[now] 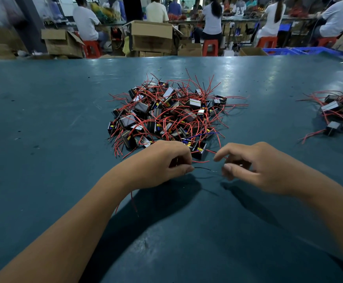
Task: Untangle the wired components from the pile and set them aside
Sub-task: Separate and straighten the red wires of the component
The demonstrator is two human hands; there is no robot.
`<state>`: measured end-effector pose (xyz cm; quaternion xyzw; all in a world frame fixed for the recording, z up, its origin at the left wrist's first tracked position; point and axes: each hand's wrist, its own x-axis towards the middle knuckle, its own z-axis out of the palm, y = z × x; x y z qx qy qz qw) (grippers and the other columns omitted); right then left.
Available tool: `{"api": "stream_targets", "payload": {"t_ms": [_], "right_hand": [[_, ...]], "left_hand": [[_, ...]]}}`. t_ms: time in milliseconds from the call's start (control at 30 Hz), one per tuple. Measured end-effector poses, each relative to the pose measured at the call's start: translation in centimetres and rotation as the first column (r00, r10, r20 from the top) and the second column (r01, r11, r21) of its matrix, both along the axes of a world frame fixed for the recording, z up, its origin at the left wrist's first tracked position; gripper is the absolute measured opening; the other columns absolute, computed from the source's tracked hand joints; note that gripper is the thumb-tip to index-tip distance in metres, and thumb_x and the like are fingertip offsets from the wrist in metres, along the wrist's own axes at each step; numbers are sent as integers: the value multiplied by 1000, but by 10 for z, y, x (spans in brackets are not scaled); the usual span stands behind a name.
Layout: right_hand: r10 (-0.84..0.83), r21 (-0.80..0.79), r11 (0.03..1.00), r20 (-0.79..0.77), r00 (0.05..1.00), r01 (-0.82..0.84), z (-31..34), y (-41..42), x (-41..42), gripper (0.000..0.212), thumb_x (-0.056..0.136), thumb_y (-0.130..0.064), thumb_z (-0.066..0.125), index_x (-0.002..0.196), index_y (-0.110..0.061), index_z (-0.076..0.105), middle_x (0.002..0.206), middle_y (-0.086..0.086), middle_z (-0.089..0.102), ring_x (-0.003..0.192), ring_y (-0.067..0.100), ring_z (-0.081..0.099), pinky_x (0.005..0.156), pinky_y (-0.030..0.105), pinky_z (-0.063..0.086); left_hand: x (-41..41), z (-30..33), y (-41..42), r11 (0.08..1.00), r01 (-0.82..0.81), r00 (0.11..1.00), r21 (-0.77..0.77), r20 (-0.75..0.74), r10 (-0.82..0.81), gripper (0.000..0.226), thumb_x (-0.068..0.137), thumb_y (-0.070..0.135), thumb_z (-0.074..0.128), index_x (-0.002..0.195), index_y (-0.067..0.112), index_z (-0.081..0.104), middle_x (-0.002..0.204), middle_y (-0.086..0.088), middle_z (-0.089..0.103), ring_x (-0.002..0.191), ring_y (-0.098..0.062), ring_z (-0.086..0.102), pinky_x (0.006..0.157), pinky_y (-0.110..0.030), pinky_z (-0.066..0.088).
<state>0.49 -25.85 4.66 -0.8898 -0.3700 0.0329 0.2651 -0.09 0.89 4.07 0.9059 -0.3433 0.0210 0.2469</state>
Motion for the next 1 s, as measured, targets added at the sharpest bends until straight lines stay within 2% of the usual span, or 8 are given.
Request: {"api": "stream_targets", "payload": {"t_ms": [133, 300, 433, 533, 633, 767, 833, 1000], "right_hand": [[-46, -55, 997, 34, 998, 47, -3, 1, 1, 20, 99, -22, 54, 110, -37, 58, 79, -27, 69, 66, 11, 66, 69, 38, 52], [-97, -85, 991, 41, 994, 100, -7, 5, 2, 34, 96, -15, 51, 123, -34, 56, 78, -23, 71, 59, 11, 61, 62, 29, 48], [-114, -90, 989, 14, 993, 115, -6, 7, 0, 35, 96, -16, 51, 125, -36, 54, 80, -20, 72, 66, 13, 65, 70, 38, 51], [-115, -93, 989, 15, 993, 116, -6, 7, 1, 33, 98, -22, 51, 127, -36, 54, 79, -20, 72, 62, 15, 62, 68, 39, 49], [-114, -103, 988, 17, 993, 115, -6, 6, 2, 33, 98, -21, 50, 128, -35, 55, 79, -23, 71, 70, 10, 68, 73, 40, 53], [-141, -82, 986, 51, 989, 145, -8, 4, 4, 29, 100, -22, 51, 126, -32, 56, 77, -27, 70, 70, -4, 66, 67, 17, 48], [-146, -65, 987, 51, 988, 149, -9, 5, 4, 26, 100, -23, 52, 124, -31, 58, 75, -27, 70, 70, -8, 66, 68, 14, 46], [-164, -11, 986, 44, 985, 165, -12, 8, 4, 21, 99, -32, 55, 119, -32, 58, 72, -21, 71, 66, -1, 68, 76, 35, 55]], "left_hand": [[0, -3, -1, 999, -5, 1000, -48, -17, 5, 24, 96, 36, 61, 91, 13, 66, 83, 4, 61, 76, -14, 56, 67, -30, 45], [2, -10, -6, 984, -112, 992, -141, 49, 120, 11, 97, 28, 64, 93, 18, 61, 78, 5, 57, 71, -12, 50, 62, -29, 43], [4, -13, -8, 979, -173, 980, -106, 81, 182, 13, 96, 31, 64, 98, 19, 66, 84, 1, 59, 76, -13, 52, 70, -37, 46], [6, -12, -7, 977, -206, 976, -61, 60, 210, 20, 97, 36, 62, 105, 20, 71, 87, 5, 60, 78, -13, 53, 73, -41, 48], [5, -11, -4, 983, -184, 983, -9, 25, 184, 19, 97, 34, 62, 106, 22, 74, 91, 8, 63, 83, -11, 56, 77, -42, 50], [5, -9, -3, 984, -176, 984, -19, 9, 176, 13, 96, 30, 65, 100, 21, 74, 92, 7, 65, 85, -13, 59, 79, -43, 51], [5, -8, -3, 986, -168, 986, -13, 16, 169, 12, 96, 29, 65, 100, 22, 73, 91, 8, 64, 84, -13, 58, 79, -43, 51], [6, -8, -2, 991, -132, 991, -18, 17, 133, 8, 95, 28, 66, 96, 24, 73, 87, 5, 61, 80, -13, 55, 74, -45, 50]]}}
